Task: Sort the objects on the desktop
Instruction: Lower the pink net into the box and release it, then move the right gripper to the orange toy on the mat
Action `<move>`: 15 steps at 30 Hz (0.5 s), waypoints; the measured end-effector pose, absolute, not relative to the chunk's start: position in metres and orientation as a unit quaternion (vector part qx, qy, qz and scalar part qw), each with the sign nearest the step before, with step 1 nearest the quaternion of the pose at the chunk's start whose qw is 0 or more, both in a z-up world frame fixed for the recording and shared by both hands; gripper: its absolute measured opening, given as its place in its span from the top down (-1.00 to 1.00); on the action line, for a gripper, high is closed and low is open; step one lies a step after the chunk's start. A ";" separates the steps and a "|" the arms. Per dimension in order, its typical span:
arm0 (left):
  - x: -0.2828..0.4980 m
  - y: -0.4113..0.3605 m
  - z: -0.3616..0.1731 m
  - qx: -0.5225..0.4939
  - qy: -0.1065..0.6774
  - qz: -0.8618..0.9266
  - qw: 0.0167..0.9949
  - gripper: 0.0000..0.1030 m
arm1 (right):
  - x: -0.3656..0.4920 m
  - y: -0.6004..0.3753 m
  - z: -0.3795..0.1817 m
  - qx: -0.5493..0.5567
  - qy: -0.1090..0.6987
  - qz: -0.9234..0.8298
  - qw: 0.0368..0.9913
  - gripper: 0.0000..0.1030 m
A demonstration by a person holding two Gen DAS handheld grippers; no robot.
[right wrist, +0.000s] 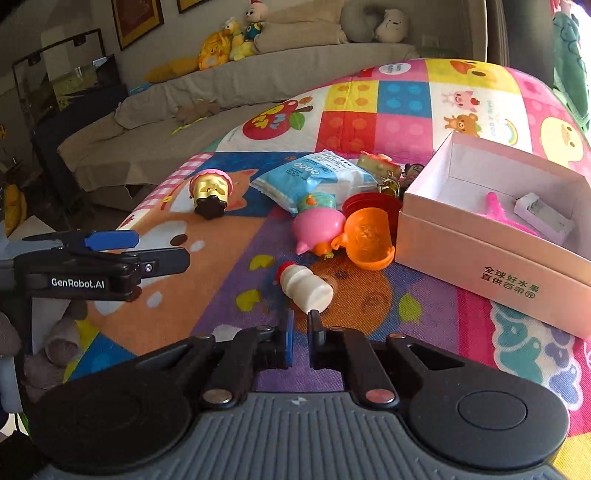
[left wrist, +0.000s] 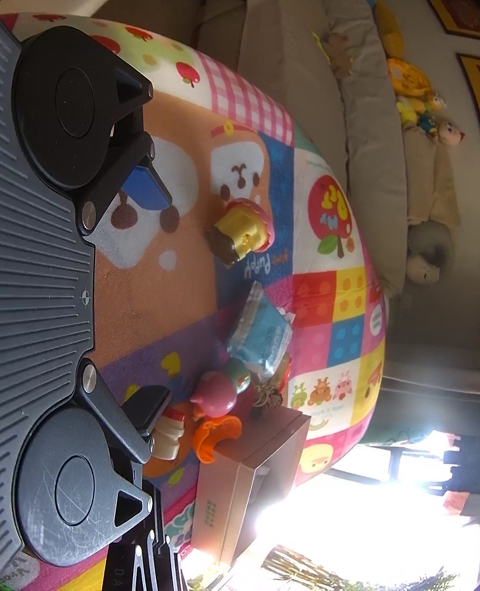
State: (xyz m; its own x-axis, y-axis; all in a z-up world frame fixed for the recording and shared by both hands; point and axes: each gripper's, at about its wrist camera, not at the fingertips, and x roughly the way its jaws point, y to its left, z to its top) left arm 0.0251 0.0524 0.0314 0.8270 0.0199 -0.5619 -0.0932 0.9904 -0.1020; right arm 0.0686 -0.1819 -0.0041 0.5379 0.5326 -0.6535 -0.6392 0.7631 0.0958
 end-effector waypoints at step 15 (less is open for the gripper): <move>0.022 0.042 0.033 -0.058 0.291 0.009 0.955 -1.00 | 0.141 -0.153 -0.012 -0.003 0.371 0.228 0.900 0.05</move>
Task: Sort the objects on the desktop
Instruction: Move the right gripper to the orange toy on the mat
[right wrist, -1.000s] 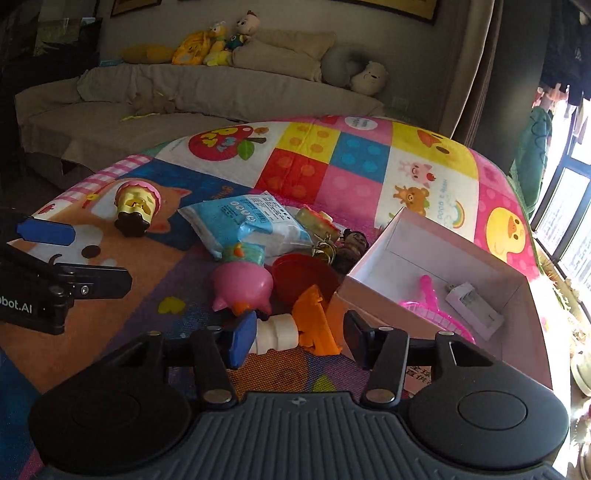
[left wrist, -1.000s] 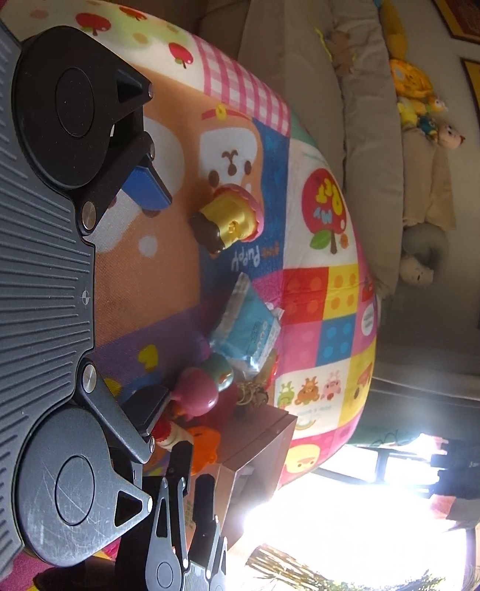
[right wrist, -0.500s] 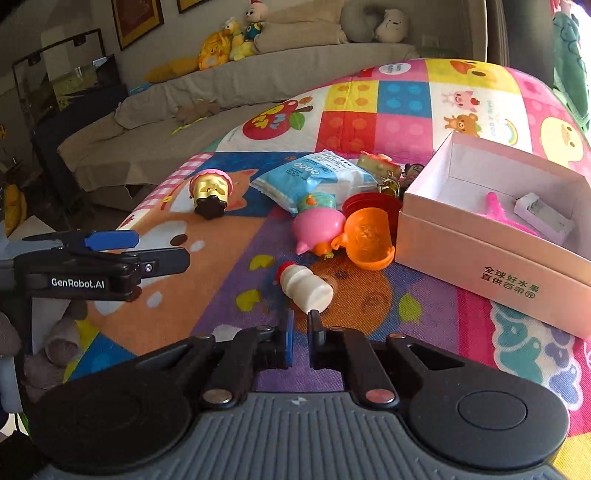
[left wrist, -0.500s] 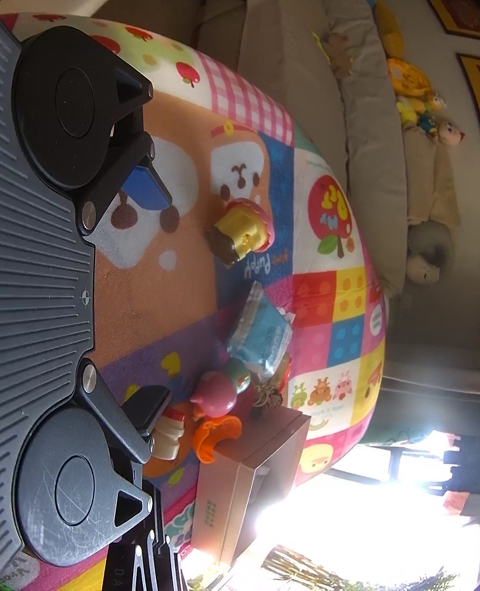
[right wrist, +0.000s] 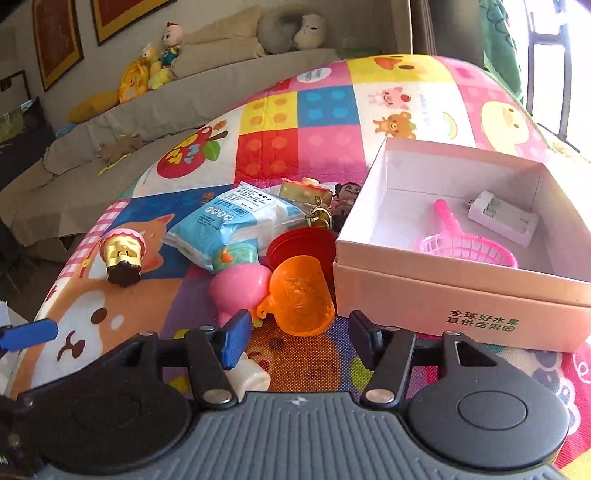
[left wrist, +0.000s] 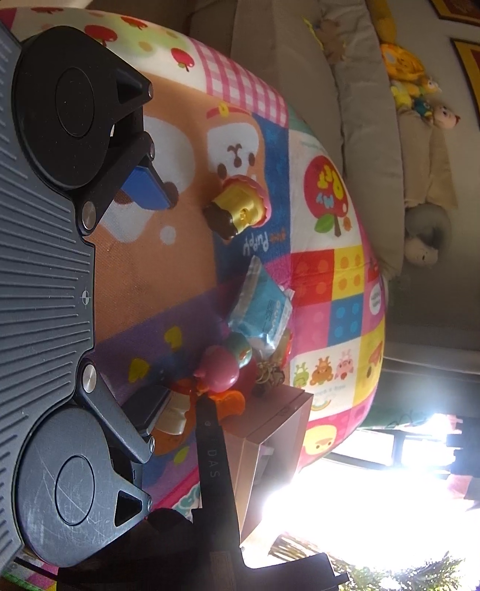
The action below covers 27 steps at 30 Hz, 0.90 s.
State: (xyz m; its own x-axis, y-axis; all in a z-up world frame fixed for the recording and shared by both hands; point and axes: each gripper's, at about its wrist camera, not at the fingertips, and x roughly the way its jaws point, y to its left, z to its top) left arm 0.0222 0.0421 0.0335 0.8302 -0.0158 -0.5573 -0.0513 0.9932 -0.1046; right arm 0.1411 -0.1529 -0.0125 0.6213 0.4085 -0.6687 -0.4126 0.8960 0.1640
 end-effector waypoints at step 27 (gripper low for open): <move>0.082 -0.040 0.010 0.044 0.315 -0.082 0.945 -0.05 | 0.072 -0.229 -0.009 -0.062 0.319 0.188 0.927 0.41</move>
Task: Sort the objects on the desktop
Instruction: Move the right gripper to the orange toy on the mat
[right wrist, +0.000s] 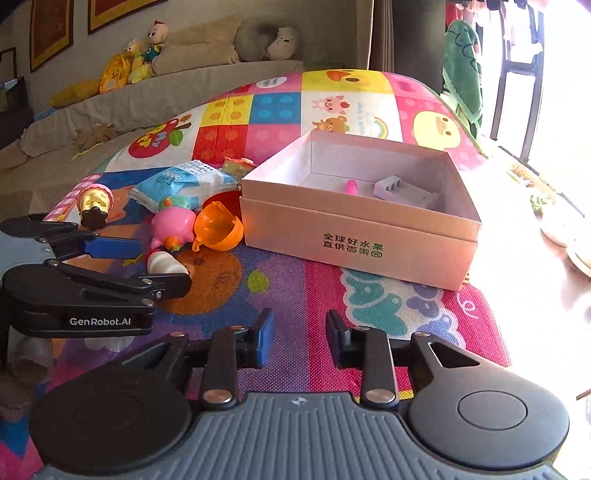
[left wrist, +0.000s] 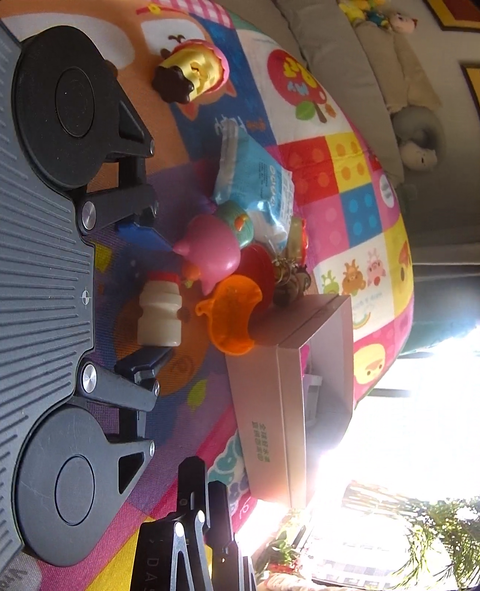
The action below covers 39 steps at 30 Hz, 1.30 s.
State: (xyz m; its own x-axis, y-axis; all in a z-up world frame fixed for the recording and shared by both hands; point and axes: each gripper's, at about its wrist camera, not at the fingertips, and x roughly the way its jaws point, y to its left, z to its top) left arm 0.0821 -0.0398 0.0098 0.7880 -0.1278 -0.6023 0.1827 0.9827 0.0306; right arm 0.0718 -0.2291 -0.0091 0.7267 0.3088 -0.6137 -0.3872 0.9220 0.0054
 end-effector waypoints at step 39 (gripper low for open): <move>0.034 0.016 0.008 0.011 0.310 -0.026 0.950 -0.85 | 0.094 -0.162 -0.003 -0.102 0.309 0.261 0.909 -0.49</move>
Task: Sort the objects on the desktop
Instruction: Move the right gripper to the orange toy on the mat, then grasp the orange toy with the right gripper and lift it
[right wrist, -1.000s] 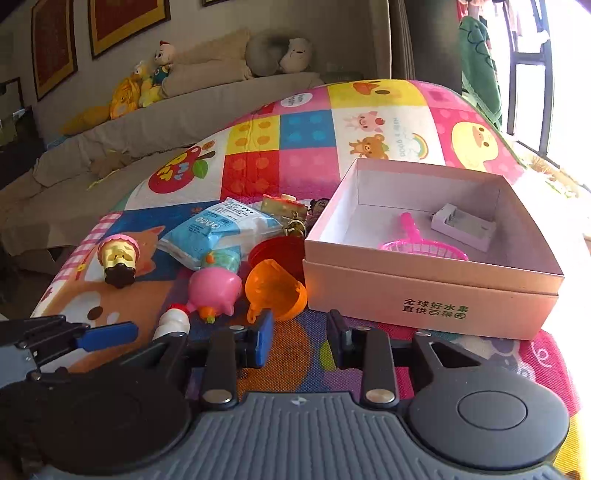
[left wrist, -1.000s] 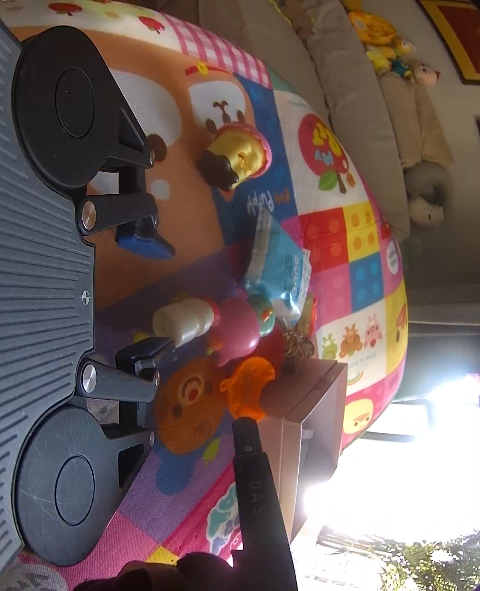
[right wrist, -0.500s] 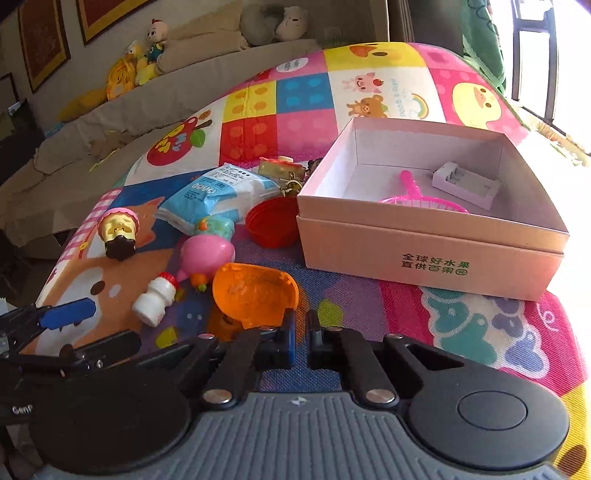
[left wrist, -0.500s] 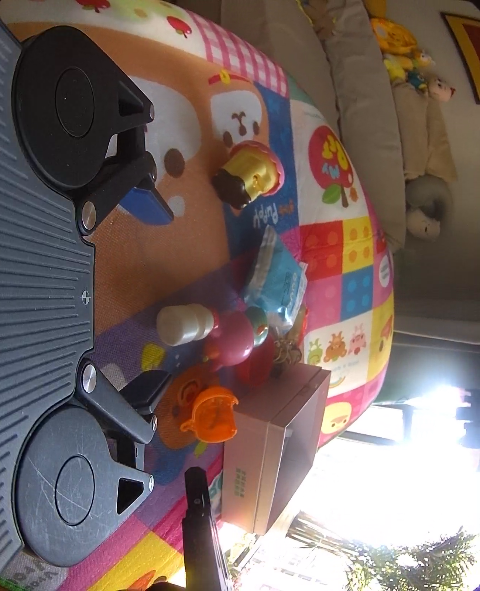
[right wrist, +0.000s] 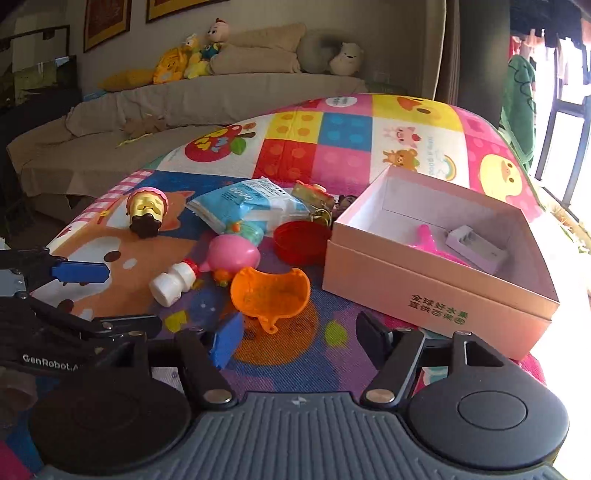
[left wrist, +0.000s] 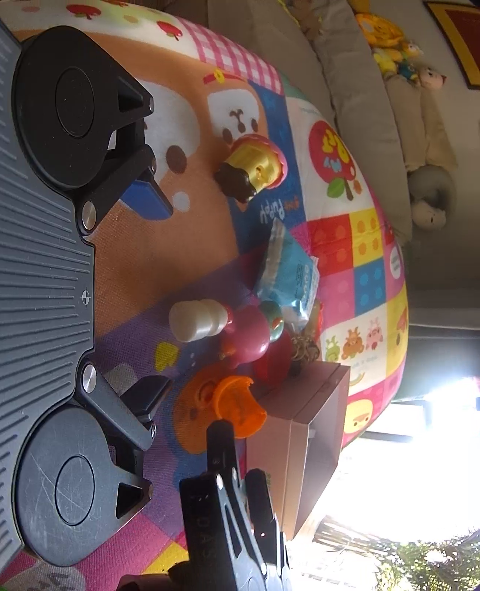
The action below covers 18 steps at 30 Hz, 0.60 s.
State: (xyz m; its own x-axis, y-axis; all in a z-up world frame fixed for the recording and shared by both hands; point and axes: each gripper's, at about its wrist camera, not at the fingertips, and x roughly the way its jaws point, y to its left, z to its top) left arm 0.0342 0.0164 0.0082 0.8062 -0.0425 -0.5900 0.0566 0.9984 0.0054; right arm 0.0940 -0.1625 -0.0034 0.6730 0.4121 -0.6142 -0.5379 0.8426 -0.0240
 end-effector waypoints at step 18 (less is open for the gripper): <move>0.057 0.018 0.011 0.097 0.302 0.019 0.948 -0.87 | 0.069 -0.201 -0.013 -0.075 0.329 0.224 0.915 -0.16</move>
State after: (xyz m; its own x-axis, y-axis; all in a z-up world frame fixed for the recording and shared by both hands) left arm 0.0566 0.0178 0.0107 0.8173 0.0942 -0.5685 0.0223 0.9806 0.1946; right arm 0.0693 -0.2014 -0.0133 0.6842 0.3595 -0.6345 -0.4582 0.8888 0.0096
